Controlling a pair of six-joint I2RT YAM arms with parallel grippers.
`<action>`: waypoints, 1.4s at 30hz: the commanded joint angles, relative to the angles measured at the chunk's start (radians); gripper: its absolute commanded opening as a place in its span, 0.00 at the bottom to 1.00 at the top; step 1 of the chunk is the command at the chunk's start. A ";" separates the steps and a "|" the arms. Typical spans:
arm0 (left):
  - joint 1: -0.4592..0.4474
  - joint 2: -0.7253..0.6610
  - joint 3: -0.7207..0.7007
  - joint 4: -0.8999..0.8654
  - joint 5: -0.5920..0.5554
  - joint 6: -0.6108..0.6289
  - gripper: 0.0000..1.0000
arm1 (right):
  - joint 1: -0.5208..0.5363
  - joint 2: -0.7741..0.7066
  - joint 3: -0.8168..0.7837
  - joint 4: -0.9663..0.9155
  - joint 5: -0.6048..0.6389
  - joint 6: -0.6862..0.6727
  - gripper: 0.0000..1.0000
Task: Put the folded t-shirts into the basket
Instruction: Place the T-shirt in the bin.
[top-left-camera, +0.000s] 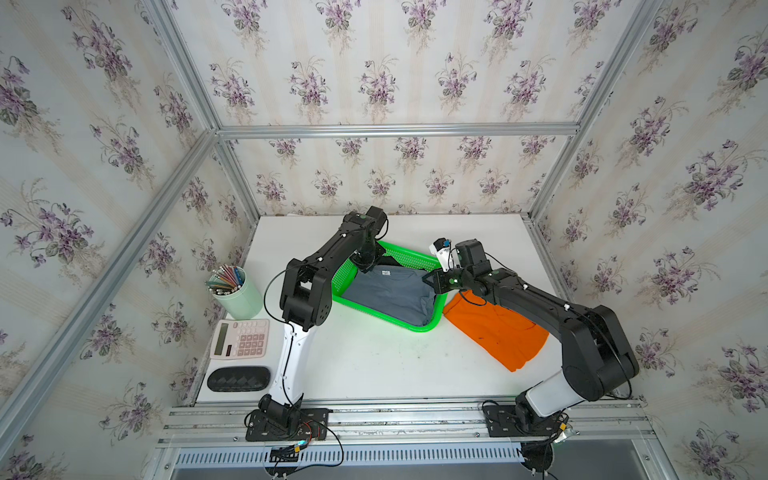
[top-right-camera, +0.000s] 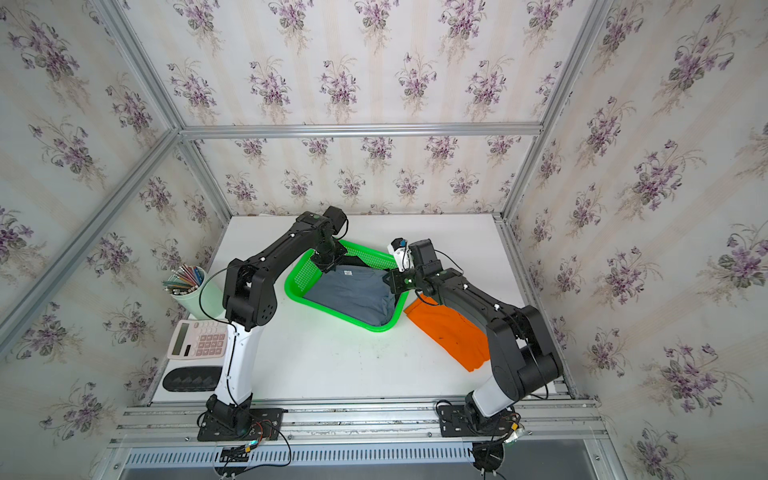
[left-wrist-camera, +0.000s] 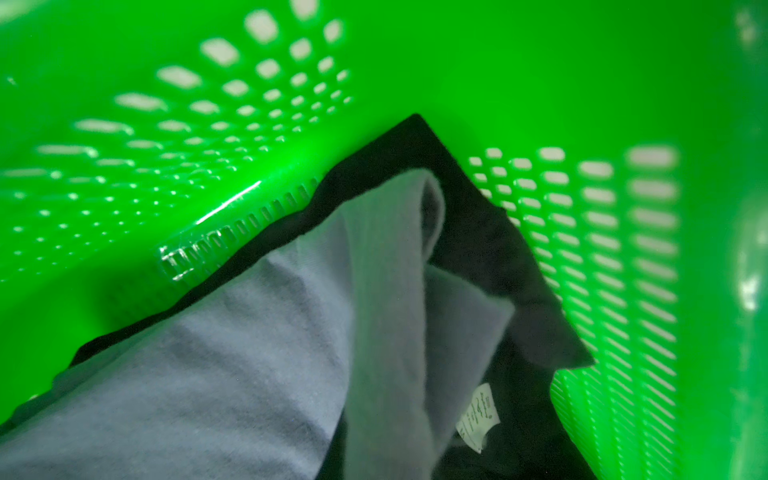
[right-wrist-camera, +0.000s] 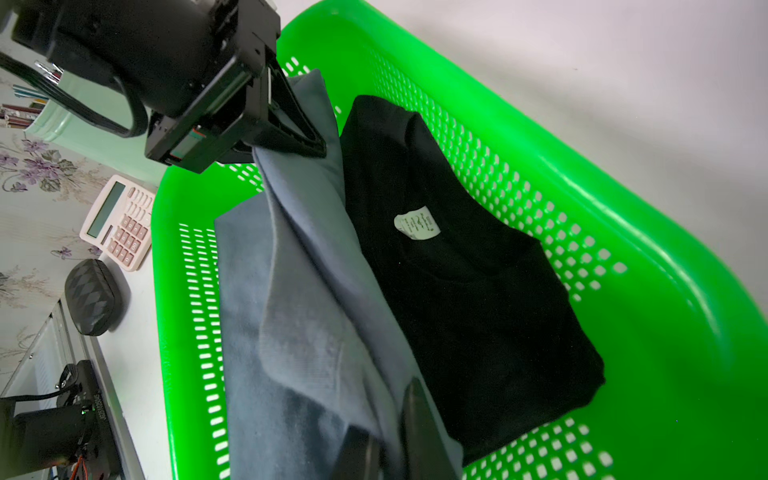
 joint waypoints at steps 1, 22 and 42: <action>0.006 0.003 0.019 -0.016 -0.047 0.031 0.28 | -0.011 -0.007 -0.003 -0.024 0.042 0.041 0.29; -0.025 -0.447 -0.421 0.130 -0.069 0.288 0.81 | 0.208 -0.122 0.099 -0.283 0.100 0.150 0.31; -0.034 -0.574 -0.786 0.378 0.059 0.376 0.70 | 0.290 0.155 0.058 -0.368 0.052 0.111 0.00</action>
